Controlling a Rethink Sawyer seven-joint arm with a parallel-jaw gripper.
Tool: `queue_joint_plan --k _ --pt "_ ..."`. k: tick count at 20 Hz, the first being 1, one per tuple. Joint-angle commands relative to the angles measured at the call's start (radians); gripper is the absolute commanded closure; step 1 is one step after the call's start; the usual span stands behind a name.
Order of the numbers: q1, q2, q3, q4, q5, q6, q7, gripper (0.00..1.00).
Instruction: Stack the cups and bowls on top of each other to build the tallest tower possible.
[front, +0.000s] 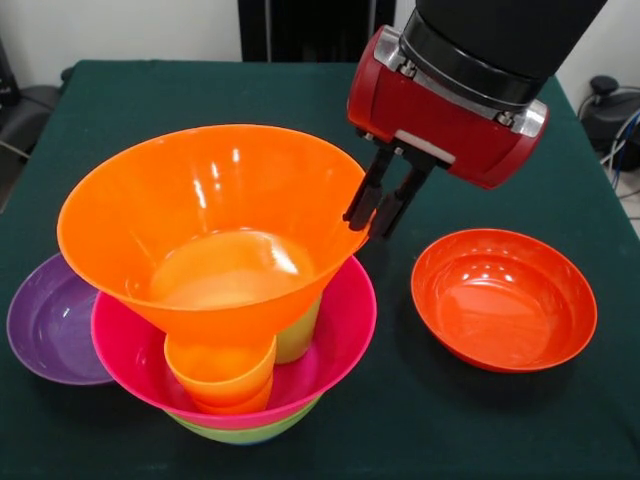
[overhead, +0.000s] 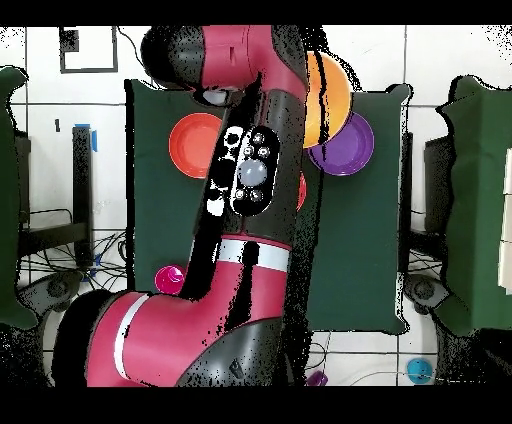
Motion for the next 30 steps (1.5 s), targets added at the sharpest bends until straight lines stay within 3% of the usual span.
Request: queue_joint_plan --k 1,6,7,30 --pt "0.018 0.012 0.048 0.041 0.020 0.027 0.186 1.00" --pt "0.018 0.019 0.041 0.026 0.026 0.034 0.176 1.00" --pt "0.021 0.016 0.034 0.036 0.026 0.019 0.187 0.00" --pt "0.010 0.051 0.016 -0.029 0.071 0.060 0.150 0.00"
